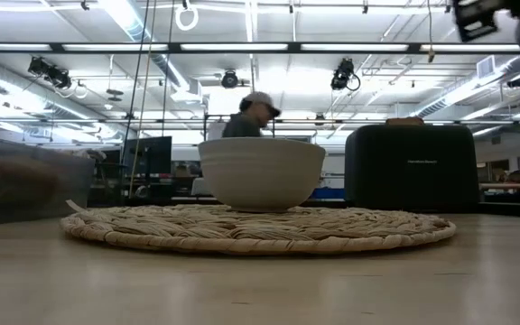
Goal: Arrange a breakfast setting
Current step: Pour the cereal into the white bowl
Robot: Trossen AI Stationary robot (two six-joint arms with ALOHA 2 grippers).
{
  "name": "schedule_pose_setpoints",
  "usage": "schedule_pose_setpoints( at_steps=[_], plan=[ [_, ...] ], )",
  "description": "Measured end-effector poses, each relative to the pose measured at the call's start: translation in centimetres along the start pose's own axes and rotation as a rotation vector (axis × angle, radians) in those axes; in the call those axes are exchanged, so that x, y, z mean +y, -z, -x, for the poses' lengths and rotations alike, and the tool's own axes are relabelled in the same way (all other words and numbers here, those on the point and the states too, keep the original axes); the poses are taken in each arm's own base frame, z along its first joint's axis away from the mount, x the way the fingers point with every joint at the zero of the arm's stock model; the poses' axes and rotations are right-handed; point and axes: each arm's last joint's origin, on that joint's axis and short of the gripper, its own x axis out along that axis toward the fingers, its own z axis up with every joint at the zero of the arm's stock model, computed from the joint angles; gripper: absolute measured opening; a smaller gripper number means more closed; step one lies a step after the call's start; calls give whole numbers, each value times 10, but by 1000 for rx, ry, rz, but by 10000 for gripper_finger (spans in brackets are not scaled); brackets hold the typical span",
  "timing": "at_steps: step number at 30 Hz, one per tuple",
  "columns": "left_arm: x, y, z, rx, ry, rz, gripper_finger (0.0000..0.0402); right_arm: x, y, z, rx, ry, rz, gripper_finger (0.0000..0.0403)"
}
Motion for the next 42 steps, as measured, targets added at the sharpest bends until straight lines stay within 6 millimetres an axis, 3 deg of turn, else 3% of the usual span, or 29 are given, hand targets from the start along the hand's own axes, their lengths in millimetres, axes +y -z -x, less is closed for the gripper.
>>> schedule_pose_setpoints(
  at_steps=[6, 13, 19, 22, 31, 33, 38, 42],
  plan=[
    [-7, -1, 0, 19, 155, 10, 318, 15, 20, -12, 2, -139, 79, 163],
    [-6, -1, 1, 24, 149, 7, 318, 33, 30, -27, 36, -312, 156, 163],
    [-6, 0, 0, 33, 144, 19, 318, 33, 42, -28, 77, -294, 228, 163],
    [-6, 0, 0, 32, 142, 17, 318, 34, 53, -24, 118, -300, 191, 163],
    [-4, 0, 0, 27, 109, 18, 318, 36, 60, -18, 125, -255, 69, 163],
    [-4, 0, 0, 27, 108, 8, 318, 36, 60, -19, 130, -211, 32, 180],
    [-3, 0, 0, 25, 99, -13, 318, 40, 57, -23, 161, -215, -14, 273],
    [0, 1, 1, 35, 81, -9, 318, 42, 49, -26, 195, -228, -68, 306]
  ],
)
